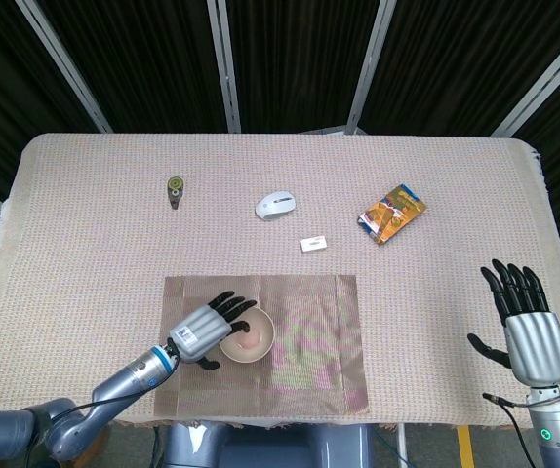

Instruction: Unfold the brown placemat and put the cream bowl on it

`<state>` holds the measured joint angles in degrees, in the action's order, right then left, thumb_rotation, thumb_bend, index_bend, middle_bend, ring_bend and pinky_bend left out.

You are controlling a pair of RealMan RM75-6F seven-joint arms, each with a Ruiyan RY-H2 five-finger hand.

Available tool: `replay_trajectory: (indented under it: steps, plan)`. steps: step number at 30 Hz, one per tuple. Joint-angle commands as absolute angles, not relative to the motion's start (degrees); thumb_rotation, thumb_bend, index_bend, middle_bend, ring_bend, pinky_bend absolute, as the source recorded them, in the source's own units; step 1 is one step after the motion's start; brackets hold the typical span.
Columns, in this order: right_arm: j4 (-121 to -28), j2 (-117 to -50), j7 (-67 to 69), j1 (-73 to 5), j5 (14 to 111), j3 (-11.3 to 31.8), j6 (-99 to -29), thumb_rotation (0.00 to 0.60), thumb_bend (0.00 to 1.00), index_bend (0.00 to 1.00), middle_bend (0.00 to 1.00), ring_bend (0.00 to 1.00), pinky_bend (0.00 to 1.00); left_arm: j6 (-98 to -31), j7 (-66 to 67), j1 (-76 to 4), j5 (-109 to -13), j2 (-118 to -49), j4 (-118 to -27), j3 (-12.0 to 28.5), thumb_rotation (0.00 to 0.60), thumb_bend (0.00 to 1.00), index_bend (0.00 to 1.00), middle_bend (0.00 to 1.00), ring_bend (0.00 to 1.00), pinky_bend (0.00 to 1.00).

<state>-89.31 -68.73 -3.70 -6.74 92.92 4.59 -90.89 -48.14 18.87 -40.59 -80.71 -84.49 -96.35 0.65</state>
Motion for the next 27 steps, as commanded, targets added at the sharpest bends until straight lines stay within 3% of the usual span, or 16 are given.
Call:
replay_trajectory:
  steps: [1,8,10,16,23,27]
  plan:
    - [-89.45,-68.67,-3.70,-6.66,93.09,4.52,-91.07,0.600,0.00,0.00,0.00,0.00,0.00,-52.85,18.91,-39.19,-82.40,-82.09,-97.29,1.42,0.600,0.00,0.00,0.00,0.00,0.00]
    - [-90.02,-68.32,-3.43,-6.48,93.46,4.52,-91.56,0.600,0.00,0.00,0.00,0.00,0.00,-64.24,16.78,-33.96,-81.64,-75.94,-97.57,4.19,0.600,0.00,0.00,0.00,0.00,0.00]
    - [-90.26,-68.22,-3.46,-6.51,93.66,4.55,-91.66,0.600,0.00,0.00,0.00,0.00,0.00,-71.56,17.13,-30.01,-80.60,-74.76,-97.21,5.22,0.600,0.00,0.00,0.00,0.00,0.00]
    - [-90.38,-68.18,-4.03,-6.82,93.74,4.65,-91.20,0.600,0.00,0.00,0.00,0.00,0.00,-82.13,17.83,-21.01,-78.75,-71.25,-97.52,3.02,0.600,0.00,0.00,0.00,0.00,0.00]
    - [-90.48,-68.17,-6.45,-6.55,94.18,4.92,-92.20,0.600,0.00,0.00,0.00,0.00,0.00,-86.21,15.95,-14.60,-80.34,-69.28,-96.83,-1.23,0.600,0.00,0.00,0.00,0.00,0.00]
    - [-91.38,-67.79,-7.19,-6.40,94.01,4.87,-92.10,0.600,0.00,0.00,0.00,0.00,0.00,-87.05,15.25,-13.55,-81.62,-69.44,-96.16,-1.24,0.600,0.00,0.00,0.00,0.00,0.00]
